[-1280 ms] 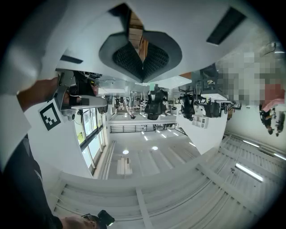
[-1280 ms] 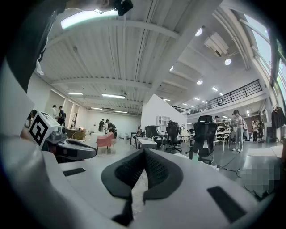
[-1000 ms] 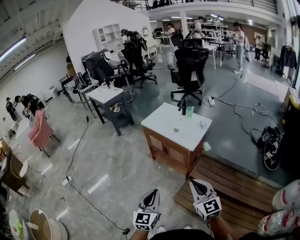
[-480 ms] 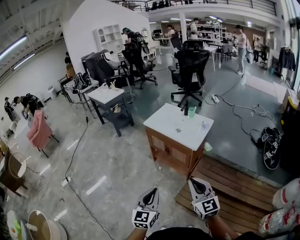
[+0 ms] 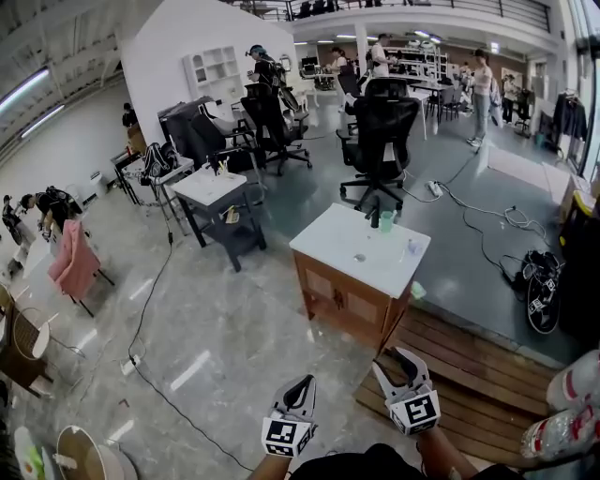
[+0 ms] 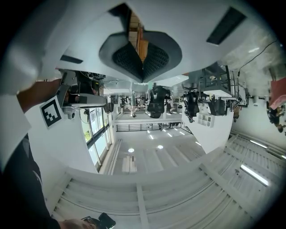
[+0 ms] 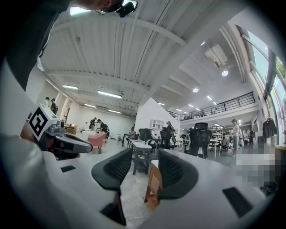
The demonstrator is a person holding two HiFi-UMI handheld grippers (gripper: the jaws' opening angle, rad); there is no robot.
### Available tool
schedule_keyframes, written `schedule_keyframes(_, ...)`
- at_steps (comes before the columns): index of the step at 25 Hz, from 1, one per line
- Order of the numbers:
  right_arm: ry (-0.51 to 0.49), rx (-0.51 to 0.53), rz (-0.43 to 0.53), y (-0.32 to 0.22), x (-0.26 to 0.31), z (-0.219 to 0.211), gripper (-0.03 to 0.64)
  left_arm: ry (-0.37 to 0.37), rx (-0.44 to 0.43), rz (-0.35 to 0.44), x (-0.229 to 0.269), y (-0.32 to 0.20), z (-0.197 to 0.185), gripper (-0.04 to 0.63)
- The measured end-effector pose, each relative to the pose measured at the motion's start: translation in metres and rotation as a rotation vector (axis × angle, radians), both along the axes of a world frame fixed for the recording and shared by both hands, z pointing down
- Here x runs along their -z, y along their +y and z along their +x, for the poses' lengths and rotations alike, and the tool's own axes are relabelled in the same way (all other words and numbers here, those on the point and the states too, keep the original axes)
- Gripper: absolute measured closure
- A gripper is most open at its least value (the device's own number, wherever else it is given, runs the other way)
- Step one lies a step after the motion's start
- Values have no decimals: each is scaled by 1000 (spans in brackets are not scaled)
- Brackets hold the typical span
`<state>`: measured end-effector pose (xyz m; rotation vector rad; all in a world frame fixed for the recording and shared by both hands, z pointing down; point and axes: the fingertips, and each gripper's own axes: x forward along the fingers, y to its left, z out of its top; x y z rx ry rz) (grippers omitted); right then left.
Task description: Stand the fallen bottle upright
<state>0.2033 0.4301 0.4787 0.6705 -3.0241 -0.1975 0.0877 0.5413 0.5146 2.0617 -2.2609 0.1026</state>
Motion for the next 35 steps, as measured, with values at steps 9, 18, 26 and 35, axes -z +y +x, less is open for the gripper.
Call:
schedule_keyframes(9,-12,-69,-14,-22,-10,-23,64,10,-7,-1,-6,-6,-26,578)
schedule_keyframes(18,51,-131,-14,-104,-25,-64,18,3,-25,10,-4,-76,-70,578)
schedule_keyframes(26,17,-147,-7,-197,-17,-111,18,-10,-66,-1,6,-175,-118,578)
schedule_keyframes(35,70,-154,-65,-290,-24,-135,18,-20,-65,-1,11,-269,-147,578)
